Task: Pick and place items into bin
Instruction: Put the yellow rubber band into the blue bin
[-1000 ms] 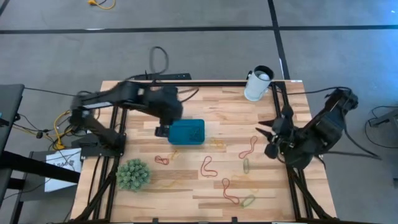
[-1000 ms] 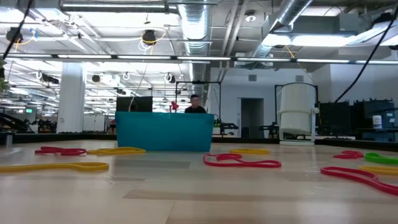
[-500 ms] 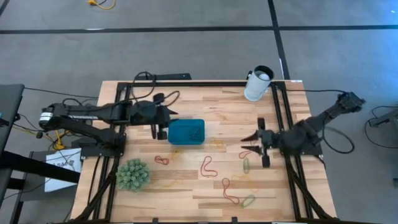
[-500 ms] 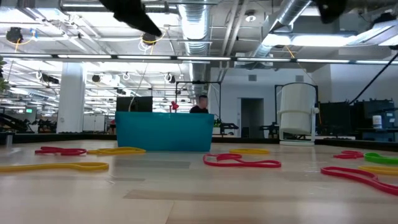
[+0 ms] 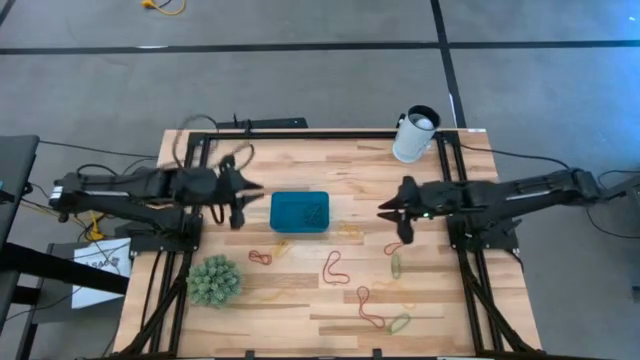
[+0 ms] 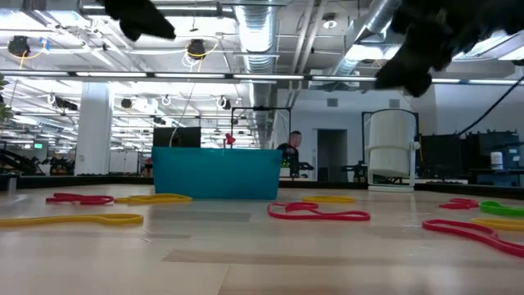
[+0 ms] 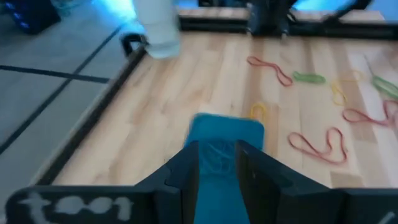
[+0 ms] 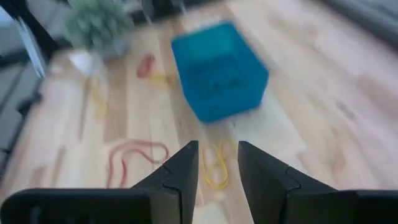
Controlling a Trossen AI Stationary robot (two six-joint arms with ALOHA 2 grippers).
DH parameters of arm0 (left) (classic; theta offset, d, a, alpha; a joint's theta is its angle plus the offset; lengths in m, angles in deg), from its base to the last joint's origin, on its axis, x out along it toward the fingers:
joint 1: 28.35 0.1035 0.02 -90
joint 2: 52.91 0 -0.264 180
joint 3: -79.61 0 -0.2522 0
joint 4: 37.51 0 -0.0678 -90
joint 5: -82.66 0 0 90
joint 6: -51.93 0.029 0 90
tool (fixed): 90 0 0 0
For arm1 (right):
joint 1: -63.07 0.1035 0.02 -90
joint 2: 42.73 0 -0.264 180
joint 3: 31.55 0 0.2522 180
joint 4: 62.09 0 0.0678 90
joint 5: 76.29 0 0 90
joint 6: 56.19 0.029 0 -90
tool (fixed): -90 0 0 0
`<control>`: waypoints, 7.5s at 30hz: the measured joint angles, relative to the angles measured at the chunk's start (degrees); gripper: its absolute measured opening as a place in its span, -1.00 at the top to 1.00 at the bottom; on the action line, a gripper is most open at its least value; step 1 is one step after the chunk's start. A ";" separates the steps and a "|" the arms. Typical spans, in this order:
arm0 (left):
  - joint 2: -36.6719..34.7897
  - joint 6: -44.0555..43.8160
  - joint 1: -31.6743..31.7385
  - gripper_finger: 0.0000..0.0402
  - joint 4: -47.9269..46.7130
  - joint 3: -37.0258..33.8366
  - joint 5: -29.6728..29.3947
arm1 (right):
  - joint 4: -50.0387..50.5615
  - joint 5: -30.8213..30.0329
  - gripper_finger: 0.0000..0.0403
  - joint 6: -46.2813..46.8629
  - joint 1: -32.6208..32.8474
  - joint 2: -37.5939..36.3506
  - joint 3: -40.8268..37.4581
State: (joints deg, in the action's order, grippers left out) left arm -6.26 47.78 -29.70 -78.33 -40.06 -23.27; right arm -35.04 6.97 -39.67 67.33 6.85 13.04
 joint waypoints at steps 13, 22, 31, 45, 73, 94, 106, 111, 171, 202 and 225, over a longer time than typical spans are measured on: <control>1.35 -2.33 -4.18 0.54 21.66 -16.26 -2.53 | -17.19 1.04 0.47 -3.19 0.63 30.60 0.03; 1.33 -2.52 -5.08 0.54 21.84 -16.77 -2.59 | -18.36 4.11 0.47 -5.02 -1.33 41.86 4.78; 1.33 -2.72 -5.06 0.54 21.84 -16.77 -2.64 | -18.30 5.21 0.47 -5.00 -1.38 48.06 7.10; 1.33 -2.74 -5.06 0.54 21.80 -16.77 -2.77 | -19.78 5.76 0.88 -3.03 -0.11 48.54 6.95; 1.35 -2.74 -5.06 0.54 21.42 -16.77 -2.81 | -23.53 8.22 1.00 -19.16 -6.61 55.26 34.87; 1.35 -2.23 -5.09 0.54 21.00 -16.77 -2.97 | 7.94 9.42 0.89 -26.30 -8.44 74.49 56.93; 1.35 -3.03 -5.09 0.54 20.29 -16.77 -2.44 | 10.71 9.53 0.46 -27.02 -8.49 73.35 60.30; 1.35 -3.79 -5.09 0.54 19.88 -16.77 -2.40 | 14.53 9.93 0.45 -25.17 -7.40 69.35 60.38; 49.85 -54.00 -13.11 0.54 -6.35 6.64 6.57 | 18.57 15.84 0.47 -25.71 -5.82 11.86 28.95; 50.14 -53.76 -14.39 0.54 -5.37 6.57 3.51 | -24.77 6.60 0.47 -11.95 -4.72 11.56 -3.15; 50.03 -48.84 -14.31 0.97 0.68 2.47 3.00 | -24.93 6.69 0.47 -11.95 -3.89 11.56 -3.11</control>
State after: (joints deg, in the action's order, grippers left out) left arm 43.77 -1.07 -44.01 -77.65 -37.58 -20.26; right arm -59.97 13.65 -51.62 63.44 18.41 9.93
